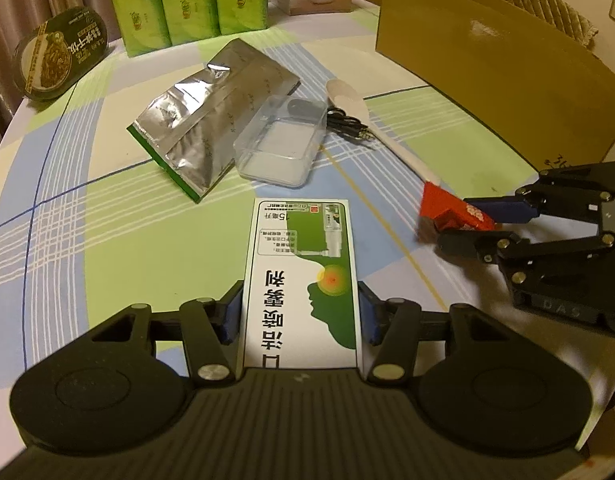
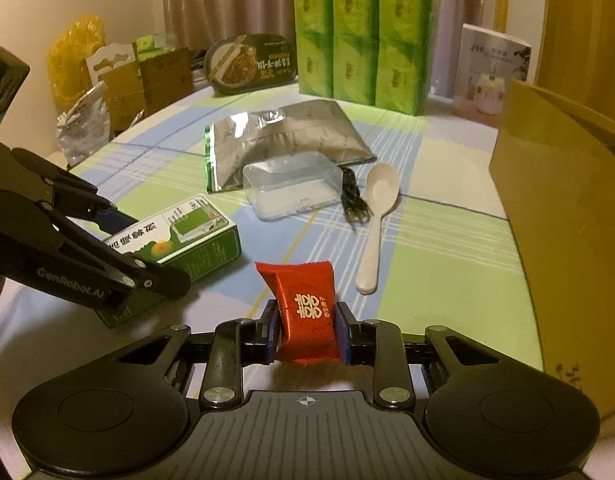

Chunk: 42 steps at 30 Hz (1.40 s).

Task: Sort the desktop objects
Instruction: 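Carry the green box and red packet with both grippers to the cardboard box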

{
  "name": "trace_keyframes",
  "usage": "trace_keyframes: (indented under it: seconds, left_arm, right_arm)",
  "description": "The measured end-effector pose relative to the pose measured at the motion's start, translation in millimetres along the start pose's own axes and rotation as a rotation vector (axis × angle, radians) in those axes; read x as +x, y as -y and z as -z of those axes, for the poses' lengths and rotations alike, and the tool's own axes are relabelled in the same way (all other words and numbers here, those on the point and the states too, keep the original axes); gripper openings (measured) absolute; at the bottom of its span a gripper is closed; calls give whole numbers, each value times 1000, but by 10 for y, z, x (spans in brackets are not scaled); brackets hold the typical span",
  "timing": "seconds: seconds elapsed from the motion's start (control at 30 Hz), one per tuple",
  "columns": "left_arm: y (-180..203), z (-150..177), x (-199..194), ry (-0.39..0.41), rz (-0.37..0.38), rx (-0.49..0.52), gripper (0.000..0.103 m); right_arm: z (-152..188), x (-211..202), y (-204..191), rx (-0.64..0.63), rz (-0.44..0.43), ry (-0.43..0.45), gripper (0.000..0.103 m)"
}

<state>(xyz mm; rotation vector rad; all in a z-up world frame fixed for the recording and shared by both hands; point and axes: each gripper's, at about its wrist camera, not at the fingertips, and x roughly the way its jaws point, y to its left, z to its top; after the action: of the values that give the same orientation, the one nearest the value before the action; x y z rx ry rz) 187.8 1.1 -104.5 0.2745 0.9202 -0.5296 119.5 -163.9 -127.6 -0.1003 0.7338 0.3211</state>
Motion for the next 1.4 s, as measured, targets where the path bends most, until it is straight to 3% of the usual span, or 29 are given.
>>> trace_keyframes:
  seconds: [0.4, 0.77, 1.07, 1.4]
  left_arm:
    - [344, -72, -361, 91, 18, -22, 50]
    - [736, -353, -683, 177, 21, -48, 50]
    - [1251, -707, -856, 229, 62, 23, 50]
    - [1732, -1104, -854, 254, 115, 70, 50]
  right_arm:
    - [-29, -541, 146, -4, 58, 76, 25]
    - [-268, -1199, 417, -15, 106, 193, 25]
    - [-423, -1636, 884, 14, 186, 252, 25]
    - [-378, -1789, 1565, 48, 268, 232, 25]
